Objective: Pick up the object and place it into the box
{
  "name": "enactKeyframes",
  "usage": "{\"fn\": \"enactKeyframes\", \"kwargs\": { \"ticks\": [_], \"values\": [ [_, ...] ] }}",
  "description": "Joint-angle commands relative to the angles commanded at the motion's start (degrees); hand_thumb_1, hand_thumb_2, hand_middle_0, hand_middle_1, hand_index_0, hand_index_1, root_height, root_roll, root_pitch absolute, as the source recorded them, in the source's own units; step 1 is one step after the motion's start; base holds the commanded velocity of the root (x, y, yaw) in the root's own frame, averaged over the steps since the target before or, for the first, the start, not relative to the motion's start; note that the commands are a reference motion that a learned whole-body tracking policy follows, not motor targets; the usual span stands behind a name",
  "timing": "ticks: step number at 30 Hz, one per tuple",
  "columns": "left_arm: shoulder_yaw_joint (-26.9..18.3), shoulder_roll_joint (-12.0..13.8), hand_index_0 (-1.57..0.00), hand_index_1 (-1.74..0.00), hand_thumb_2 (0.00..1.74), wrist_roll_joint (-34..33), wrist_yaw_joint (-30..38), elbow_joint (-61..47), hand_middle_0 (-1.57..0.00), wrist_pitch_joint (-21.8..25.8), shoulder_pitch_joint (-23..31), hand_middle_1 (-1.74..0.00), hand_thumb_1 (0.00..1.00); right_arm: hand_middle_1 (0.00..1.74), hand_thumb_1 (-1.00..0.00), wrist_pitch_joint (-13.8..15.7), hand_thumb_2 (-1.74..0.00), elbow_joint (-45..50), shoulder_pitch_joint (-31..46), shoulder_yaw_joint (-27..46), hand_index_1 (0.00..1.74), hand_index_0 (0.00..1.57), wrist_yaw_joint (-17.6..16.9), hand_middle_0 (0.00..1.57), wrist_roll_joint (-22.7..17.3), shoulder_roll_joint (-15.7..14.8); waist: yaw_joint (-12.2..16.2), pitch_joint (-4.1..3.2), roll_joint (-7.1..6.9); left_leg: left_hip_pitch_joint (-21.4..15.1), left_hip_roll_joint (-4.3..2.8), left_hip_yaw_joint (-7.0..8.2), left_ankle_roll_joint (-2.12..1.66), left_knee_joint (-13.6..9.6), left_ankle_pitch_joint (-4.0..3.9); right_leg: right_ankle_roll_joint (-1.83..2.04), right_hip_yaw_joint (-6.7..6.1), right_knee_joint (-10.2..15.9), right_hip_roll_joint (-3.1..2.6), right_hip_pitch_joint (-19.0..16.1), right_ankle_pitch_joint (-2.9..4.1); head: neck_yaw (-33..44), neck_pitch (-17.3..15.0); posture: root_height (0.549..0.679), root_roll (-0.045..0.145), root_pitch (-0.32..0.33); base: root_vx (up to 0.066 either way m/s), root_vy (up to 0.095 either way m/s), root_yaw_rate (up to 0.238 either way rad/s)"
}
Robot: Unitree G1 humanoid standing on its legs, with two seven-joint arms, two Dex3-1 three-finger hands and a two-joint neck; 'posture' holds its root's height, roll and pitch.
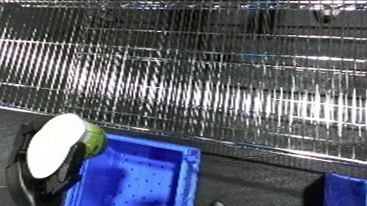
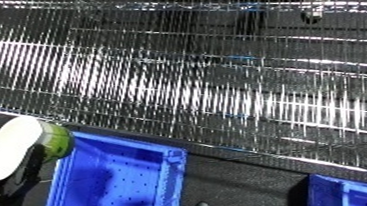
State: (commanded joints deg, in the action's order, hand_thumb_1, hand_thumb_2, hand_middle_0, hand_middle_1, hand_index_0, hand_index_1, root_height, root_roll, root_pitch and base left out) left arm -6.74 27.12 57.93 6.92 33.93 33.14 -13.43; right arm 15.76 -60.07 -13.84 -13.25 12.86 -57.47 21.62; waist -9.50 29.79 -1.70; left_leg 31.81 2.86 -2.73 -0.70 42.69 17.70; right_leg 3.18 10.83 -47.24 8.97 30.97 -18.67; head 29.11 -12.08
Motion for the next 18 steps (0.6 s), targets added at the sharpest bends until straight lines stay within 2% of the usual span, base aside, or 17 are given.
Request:
{"fn": "enactKeyframes", "kwargs": {
  "ticks": [6,11,18],
  "values": [
    [-1.9,2.3,-1.57,-1.74,1.74,5.2,-1.4,11.8,-1.57,-2.3,0.4,-1.74,1.00,0.00,0.00,0.6,0.00,-2.4,0.1,-0.1,0.00,0.00,1.8,0.00,-0.9,-0.2,-0.1,0.00,-0.74,-0.4,-0.28,-0.05,0.08,-0.6,-0.46,-0.33,0.39,-0.2,0.13,-0.8,-1.01,9.3,-0.2,0.628,0.033,0.076,0.020,-0.015,0.053],
    [-4.2,3.3,-1.57,-1.74,1.74,12.9,-7.6,20.8,-1.57,-7.7,-0.3,-1.74,1.00,0.00,0.00,0.8,0.00,-4.0,0.3,-0.3,0.00,0.00,3.3,0.00,-0.8,-0.3,0.3,0.00,-1.77,-0.6,-0.73,0.05,0.15,-1.0,-0.64,-0.51,0.21,-0.2,-0.32,-1.1,-1.52,13.3,-0.9,0.628,0.030,0.077,0.014,0.000,0.010],
    [-6.1,4.3,-1.02,-1.13,1.13,16.8,-13.4,29.7,-1.02,-11.3,-1.2,-1.13,0.65,0.00,0.00,0.9,0.00,-5.1,0.3,-0.6,0.00,0.00,4.5,0.00,-0.1,-0.1,0.9,0.00,-2.95,-0.8,-1.34,0.15,0.05,-1.8,-0.98,-0.75,-0.16,0.4,-1.08,-1.4,-1.77,14.7,-2.0,0.629,0.027,0.078,0.003,0.008,-0.017]
  ]
}}
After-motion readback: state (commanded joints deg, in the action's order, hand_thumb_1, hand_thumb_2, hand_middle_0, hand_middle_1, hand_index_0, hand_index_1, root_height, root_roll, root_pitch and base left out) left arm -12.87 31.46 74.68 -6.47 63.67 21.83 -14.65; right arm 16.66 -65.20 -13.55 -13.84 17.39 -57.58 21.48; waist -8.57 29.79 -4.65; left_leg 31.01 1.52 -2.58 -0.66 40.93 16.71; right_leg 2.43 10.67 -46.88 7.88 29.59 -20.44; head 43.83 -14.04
